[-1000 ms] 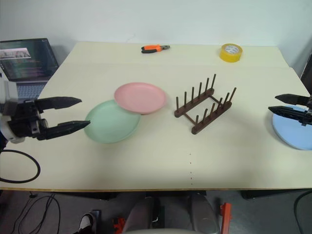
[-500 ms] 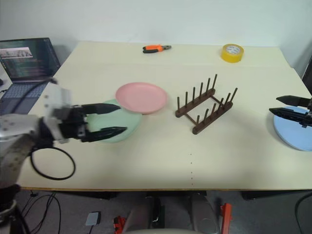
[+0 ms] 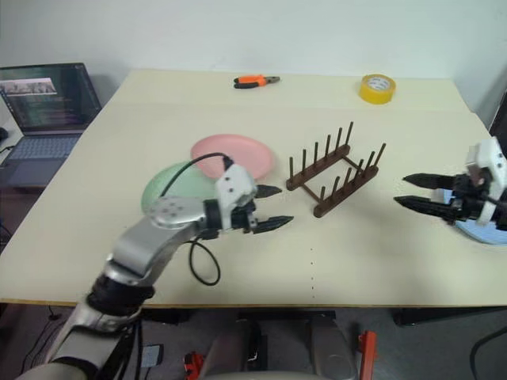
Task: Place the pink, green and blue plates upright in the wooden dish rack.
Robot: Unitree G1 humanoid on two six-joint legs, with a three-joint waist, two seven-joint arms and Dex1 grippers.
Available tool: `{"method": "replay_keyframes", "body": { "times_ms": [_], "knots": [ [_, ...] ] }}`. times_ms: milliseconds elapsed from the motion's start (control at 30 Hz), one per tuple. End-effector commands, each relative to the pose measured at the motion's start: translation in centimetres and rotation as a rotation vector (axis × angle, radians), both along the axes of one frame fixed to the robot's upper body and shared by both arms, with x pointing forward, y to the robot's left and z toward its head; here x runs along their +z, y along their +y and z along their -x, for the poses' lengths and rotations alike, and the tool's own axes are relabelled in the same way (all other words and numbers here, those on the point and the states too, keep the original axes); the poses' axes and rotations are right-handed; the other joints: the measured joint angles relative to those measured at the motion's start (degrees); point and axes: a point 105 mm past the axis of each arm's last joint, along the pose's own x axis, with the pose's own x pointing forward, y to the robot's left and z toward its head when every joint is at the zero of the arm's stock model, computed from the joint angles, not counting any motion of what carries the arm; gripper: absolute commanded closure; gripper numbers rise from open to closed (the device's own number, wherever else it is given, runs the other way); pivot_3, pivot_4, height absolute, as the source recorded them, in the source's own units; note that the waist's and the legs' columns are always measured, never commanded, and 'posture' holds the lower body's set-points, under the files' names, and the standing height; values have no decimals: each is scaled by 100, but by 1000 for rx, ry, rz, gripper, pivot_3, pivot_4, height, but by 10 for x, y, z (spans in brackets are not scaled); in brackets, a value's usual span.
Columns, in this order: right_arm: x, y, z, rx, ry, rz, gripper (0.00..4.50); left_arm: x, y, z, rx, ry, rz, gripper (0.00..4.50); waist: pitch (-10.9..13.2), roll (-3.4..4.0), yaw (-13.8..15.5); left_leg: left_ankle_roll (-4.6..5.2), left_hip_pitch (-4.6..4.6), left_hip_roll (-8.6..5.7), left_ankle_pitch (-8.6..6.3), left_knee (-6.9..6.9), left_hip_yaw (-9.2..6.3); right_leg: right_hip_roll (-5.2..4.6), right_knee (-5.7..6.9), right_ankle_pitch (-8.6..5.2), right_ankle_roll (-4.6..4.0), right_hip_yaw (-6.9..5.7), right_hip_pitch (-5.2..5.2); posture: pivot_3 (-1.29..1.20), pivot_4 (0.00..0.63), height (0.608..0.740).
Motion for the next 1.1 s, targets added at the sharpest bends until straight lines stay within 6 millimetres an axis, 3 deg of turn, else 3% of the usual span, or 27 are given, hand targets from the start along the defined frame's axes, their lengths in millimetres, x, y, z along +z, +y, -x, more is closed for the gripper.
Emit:
{"method": "replay_keyframes", "body": {
  "times_ms": [33,233,533,867,1100],
  "knots": [
    [9,18,3,48,-25,-22,1720,5,-6,-14,40,-71,-9,935,0,0,-1,1,0,-1,0,0,-3,0,0,1,1,1,0,0,150,740],
    [9,37,4,94,-23,-32,1720,-7,-33,-15,13,-60,-11,935,0,0,16,3,-10,0,0,-3,-22,-2,-13,0,1,-9,2,0,150,740],
    [5,46,7,100,-14,-48,1720,-19,-64,-18,-2,-14,-14,935,0,0,20,6,-11,-2,-1,-1,-43,-2,-13,-1,-2,-21,6,0,150,740],
    [6,47,14,64,-27,-60,1720,-39,-96,-31,38,9,-89,935,1,-2,27,6,-18,-8,-2,-3,-54,-3,-24,-1,0,-28,10,0,150,740],
    [7,44,14,37,-39,-61,1720,-50,-102,-34,84,25,-123,935,1,-2,26,6,-17,-10,-2,-2,-63,-2,-23,-3,-2,-33,11,0,150,740]
  ]
}}
